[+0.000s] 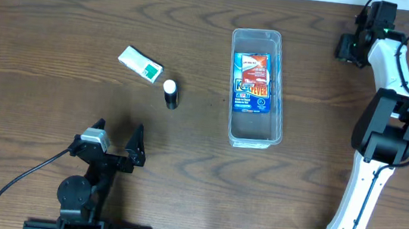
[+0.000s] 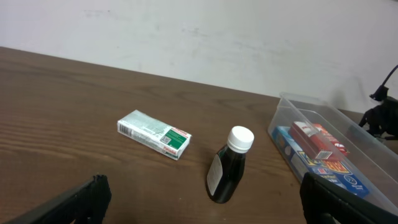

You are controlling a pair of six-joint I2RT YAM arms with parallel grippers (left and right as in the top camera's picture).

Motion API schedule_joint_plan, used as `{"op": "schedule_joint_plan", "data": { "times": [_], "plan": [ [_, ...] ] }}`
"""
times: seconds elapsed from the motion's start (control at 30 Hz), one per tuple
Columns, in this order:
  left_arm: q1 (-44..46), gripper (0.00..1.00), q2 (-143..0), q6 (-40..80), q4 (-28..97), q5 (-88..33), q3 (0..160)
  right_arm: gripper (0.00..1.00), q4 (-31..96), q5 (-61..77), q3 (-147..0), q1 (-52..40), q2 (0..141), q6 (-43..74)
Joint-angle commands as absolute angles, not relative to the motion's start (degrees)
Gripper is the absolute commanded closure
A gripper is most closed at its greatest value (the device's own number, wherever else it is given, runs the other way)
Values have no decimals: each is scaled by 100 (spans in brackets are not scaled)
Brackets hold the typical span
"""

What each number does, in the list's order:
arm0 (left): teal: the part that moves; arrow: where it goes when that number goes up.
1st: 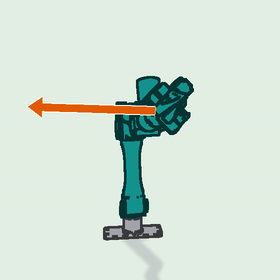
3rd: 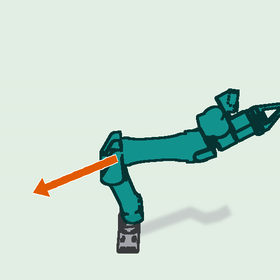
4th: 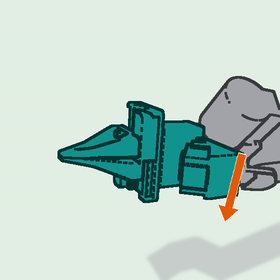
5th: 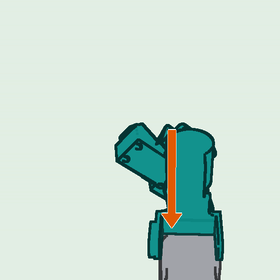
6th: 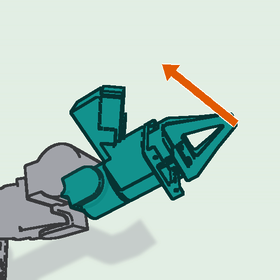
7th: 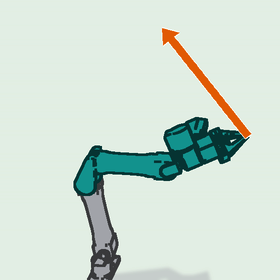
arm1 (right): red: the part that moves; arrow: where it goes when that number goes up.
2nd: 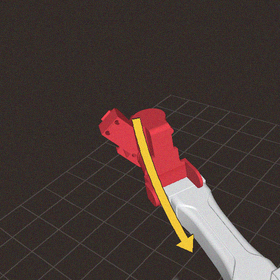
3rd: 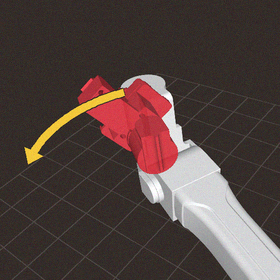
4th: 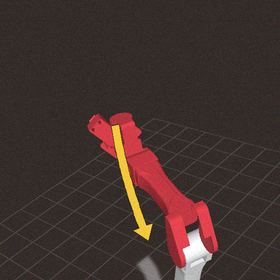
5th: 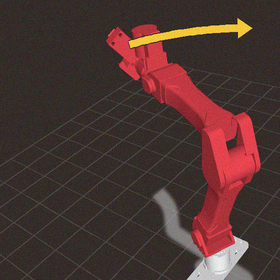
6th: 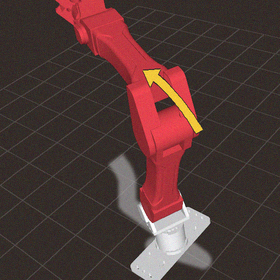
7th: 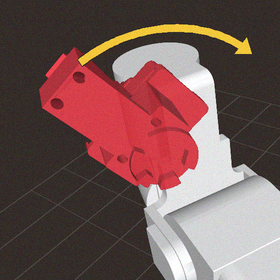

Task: Pack container
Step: 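Carry the Zam-Buk tin into the container and release it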

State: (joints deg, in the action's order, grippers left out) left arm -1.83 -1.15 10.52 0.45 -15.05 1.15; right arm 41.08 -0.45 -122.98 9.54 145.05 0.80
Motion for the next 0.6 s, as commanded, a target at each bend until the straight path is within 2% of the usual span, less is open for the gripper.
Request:
{"op": "schedule_joint_plan", "data": {
  "times": [0.0, 0.37, 0.57],
  "plan": [
    [-209, 2, -134, 1076, 252, -1586, 23, 49, 4397, 40, -12296, 993, 13826, 36],
    [-209, 2, -134, 1076, 252, -1586, 23, 50, 5918, 1166, -12296, 709, 12342, 272],
    [-207, 2, -134, 1076, 252, -1586, 23, 48, 6748, 1315, -12296, 5, 11579, 386]
  ]
}}
